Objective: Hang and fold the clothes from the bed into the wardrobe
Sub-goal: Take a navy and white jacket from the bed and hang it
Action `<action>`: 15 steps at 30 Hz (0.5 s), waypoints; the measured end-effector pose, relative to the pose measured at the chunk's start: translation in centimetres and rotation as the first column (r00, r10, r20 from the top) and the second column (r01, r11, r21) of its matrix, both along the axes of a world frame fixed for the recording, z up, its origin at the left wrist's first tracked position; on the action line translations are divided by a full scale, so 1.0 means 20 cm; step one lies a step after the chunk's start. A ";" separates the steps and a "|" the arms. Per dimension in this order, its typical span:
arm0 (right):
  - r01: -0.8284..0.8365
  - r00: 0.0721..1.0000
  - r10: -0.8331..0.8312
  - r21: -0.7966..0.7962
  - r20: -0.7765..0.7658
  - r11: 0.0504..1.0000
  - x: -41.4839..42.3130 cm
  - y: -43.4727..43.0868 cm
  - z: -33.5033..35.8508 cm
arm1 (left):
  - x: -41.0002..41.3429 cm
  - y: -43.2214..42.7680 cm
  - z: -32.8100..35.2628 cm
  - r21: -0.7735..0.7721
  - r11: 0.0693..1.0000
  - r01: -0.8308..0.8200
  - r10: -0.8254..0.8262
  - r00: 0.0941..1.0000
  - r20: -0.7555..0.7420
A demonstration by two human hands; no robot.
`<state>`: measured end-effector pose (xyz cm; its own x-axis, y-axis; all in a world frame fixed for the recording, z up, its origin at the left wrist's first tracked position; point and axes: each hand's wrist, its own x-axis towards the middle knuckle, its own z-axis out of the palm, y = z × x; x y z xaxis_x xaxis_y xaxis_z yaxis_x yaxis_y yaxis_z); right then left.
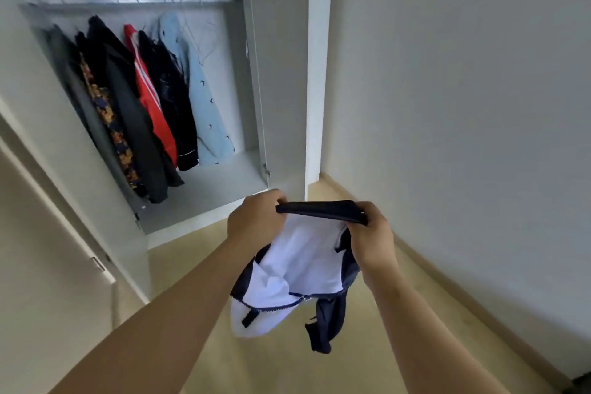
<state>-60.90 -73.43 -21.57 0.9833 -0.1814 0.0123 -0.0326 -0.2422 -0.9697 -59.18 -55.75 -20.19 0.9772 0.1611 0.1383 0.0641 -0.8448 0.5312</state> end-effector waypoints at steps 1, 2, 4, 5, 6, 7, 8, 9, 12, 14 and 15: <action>-0.012 1.000 0.011 0.017 0.010 1.000 0.05 0.04 0.01 | 0.03 0.08 -0.02 0.009 0.998 -0.069 0.069 0.998 0.000; -0.027 0.999 0.026 0.032 0.021 0.999 0.11 0.07 0.01 | 0.06 0.16 -0.05 0.004 0.991 -0.137 0.137 0.991 -0.002; -0.078 0.996 0.077 0.022 0.038 0.997 0.23 0.14 0.01 | 0.14 0.31 -0.10 -0.003 0.974 -0.226 0.226 0.974 0.020; -0.109 0.994 0.108 0.015 0.034 0.994 0.29 0.18 0.01 | 0.18 0.36 -0.12 -0.008 0.967 -0.254 0.254 0.966 0.039; -0.141 0.990 0.140 0.016 0.025 0.990 0.34 0.22 0.00 | 0.23 0.40 -0.14 -0.019 0.959 -0.281 0.282 0.958 0.050; -0.170 0.985 0.170 0.027 0.020 0.985 0.41 0.26 -0.01 | 0.29 0.43 -0.17 -0.037 0.950 -0.310 0.312 0.949 0.043; -0.185 0.983 0.184 0.041 0.015 0.982 0.47 0.28 -0.03 | 0.34 0.45 -0.20 -0.068 0.941 -0.333 0.334 0.942 0.016; -0.189 0.982 0.188 0.053 0.012 0.981 0.54 0.29 -0.03 | 0.40 0.47 -0.22 -0.112 0.928 -0.355 0.355 0.935 -0.026; -0.204 0.979 0.204 0.044 -0.004 0.978 0.80 0.28 -0.04 | 0.56 0.50 -0.26 -0.351 0.831 -0.431 0.390 0.902 -0.186; -0.255 0.967 0.256 0.009 -0.021 0.967 0.99 0.29 -0.02 | 0.70 0.51 -0.24 -0.487 0.725 -0.487 0.455 0.870 -0.193; -0.273 0.962 0.273 0.003 -0.028 0.962 1.07 0.30 -0.02 | 0.78 0.52 -0.23 -0.526 0.681 -0.509 0.491 0.851 -0.189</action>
